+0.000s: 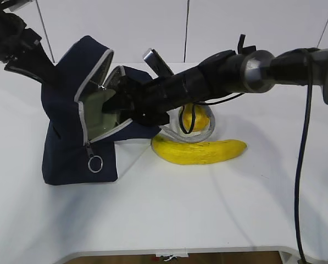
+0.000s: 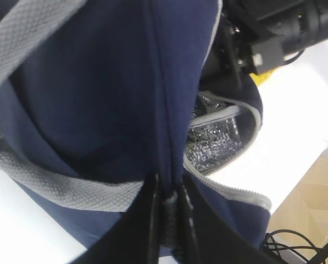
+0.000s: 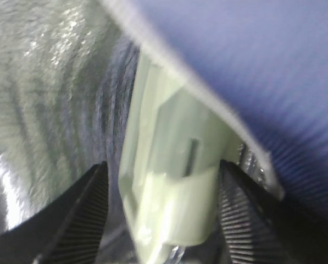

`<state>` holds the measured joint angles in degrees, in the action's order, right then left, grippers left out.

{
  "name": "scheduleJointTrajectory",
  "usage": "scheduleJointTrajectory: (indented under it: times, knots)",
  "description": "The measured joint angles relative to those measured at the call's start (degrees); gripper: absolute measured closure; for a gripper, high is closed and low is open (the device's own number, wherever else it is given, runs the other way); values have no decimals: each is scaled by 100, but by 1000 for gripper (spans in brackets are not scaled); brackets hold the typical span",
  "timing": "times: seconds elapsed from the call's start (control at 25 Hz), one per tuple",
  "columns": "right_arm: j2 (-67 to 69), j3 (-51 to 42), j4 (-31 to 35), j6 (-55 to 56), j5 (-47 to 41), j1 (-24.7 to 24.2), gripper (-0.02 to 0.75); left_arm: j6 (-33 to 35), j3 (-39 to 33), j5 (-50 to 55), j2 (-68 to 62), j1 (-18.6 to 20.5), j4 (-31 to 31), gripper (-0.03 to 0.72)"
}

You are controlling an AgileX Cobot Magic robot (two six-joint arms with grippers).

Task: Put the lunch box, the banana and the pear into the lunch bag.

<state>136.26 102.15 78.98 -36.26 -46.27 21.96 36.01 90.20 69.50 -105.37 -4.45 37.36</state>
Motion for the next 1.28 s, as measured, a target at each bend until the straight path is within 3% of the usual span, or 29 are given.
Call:
scheduleJointTrajectory:
  times: [0.28,0.96,1.28]
  knots:
    - [52,391,-360,166,-610,-60,234,0,0,0,0,0,-48,669]
    - [56,2797,-4134,2621,-2363,-110,228,0,0,0,0,0,-48,669]
    - [-225,2980,-4664,2898,-2422,-110,229,0,0,0,0,0,-63,669]
